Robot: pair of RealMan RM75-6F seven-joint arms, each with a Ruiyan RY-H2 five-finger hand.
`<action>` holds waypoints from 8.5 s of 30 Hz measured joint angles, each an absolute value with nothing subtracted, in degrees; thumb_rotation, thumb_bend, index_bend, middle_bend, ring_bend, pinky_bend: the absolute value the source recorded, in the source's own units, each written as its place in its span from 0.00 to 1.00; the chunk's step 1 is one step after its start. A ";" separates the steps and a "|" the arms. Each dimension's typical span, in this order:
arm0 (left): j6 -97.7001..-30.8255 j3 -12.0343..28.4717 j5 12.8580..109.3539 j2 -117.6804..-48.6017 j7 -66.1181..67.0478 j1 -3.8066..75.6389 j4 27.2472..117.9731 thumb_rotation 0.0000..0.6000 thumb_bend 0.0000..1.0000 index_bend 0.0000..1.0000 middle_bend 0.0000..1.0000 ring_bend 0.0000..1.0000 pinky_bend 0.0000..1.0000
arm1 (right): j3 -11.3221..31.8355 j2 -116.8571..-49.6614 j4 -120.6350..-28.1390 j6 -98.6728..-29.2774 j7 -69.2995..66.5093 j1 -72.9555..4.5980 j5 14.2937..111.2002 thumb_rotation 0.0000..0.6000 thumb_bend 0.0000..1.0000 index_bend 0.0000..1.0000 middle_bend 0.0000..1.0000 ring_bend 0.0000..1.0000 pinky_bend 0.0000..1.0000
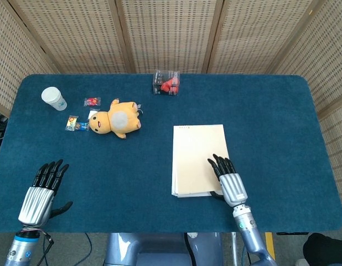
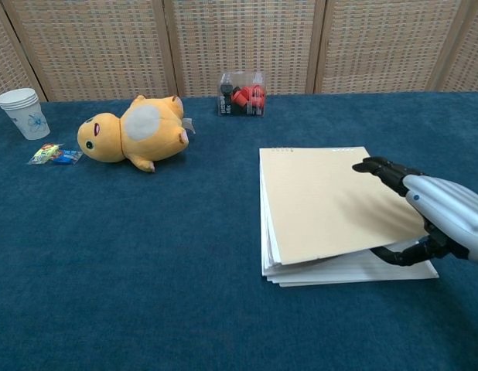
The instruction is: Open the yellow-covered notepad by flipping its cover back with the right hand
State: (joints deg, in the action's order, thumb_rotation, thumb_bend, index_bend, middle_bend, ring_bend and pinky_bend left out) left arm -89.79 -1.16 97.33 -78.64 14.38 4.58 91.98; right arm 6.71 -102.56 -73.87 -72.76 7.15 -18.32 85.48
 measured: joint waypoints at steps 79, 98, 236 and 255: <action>-88.57 -1.57 96.72 -78.77 13.54 5.00 91.70 1.00 0.06 0.00 0.00 0.00 0.05 | 15.52 -108.23 -61.01 -77.54 6.90 -31.52 82.05 1.00 0.62 0.75 0.74 0.64 0.80; -88.47 -1.84 97.05 -79.24 14.50 5.01 91.47 1.00 0.06 0.00 0.00 0.00 0.05 | 5.45 -101.83 -61.45 -81.70 -1.15 -26.42 89.76 1.00 0.62 0.75 0.74 0.64 0.81; -85.35 -1.09 93.82 -78.72 11.87 6.72 92.03 1.00 0.06 0.00 0.00 0.00 0.04 | 19.79 -88.27 -68.90 -63.44 22.93 -46.39 81.90 1.00 0.62 0.75 0.75 0.66 0.82; -85.31 -0.57 92.98 -78.66 11.27 6.97 91.77 1.00 0.06 0.00 0.00 0.00 0.04 | 20.76 -97.08 -54.15 -58.00 20.94 -54.26 77.05 1.00 0.62 0.75 0.75 0.66 0.82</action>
